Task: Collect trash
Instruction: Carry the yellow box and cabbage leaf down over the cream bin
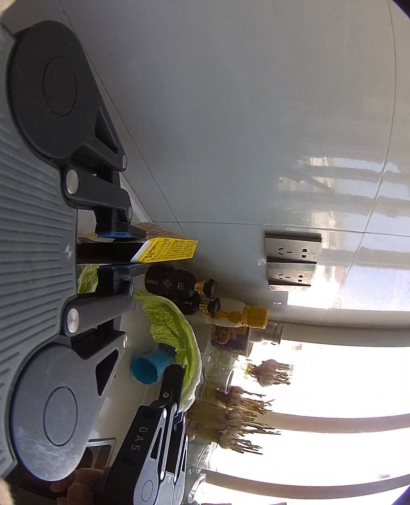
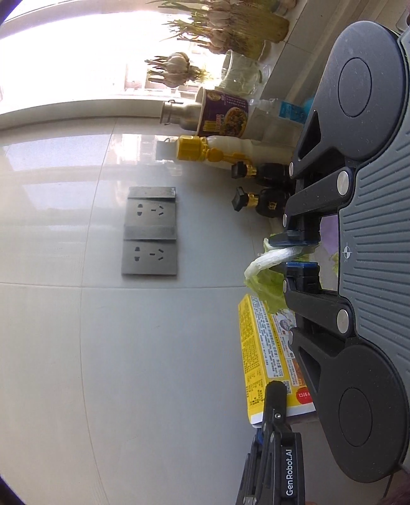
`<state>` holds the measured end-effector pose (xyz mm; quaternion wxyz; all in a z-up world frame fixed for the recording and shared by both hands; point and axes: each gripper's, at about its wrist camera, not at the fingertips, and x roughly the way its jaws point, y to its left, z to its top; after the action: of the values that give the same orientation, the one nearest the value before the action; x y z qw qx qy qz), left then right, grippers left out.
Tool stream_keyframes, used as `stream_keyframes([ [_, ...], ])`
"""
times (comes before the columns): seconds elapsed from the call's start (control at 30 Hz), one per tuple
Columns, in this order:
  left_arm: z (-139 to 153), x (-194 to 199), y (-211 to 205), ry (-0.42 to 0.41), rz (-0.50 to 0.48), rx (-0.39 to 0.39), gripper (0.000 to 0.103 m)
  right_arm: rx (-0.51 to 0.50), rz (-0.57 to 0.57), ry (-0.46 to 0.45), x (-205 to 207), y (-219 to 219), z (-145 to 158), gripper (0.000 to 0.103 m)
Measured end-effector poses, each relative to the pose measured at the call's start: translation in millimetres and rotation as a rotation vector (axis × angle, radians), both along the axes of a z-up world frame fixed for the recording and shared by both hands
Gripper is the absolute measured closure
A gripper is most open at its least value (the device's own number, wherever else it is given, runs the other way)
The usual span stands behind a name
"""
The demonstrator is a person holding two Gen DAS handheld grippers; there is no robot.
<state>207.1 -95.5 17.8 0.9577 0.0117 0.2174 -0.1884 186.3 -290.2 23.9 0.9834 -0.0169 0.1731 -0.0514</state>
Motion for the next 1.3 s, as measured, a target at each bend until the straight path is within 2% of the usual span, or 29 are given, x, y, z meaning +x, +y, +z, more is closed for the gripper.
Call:
stream_keyframes([
  [0.23,3,-18,18,0.008,0.030,0.012,0.090,-0.005,0.027,-0.005,-7,18,6,0.096],
  [0.77,-3,-59,80,0.086,0.168,0.041,0.090,0.006,0.205,0.029,-3,102,5,0.096],
  [0.87,-9,-65,90,0.131,0.194,0.046,0.090,0.003,0.241,0.062,-2,120,-2,0.096],
  [1.3,-44,-74,117,0.379,0.302,0.037,0.090,-0.045,0.320,0.312,1,175,-44,0.096],
])
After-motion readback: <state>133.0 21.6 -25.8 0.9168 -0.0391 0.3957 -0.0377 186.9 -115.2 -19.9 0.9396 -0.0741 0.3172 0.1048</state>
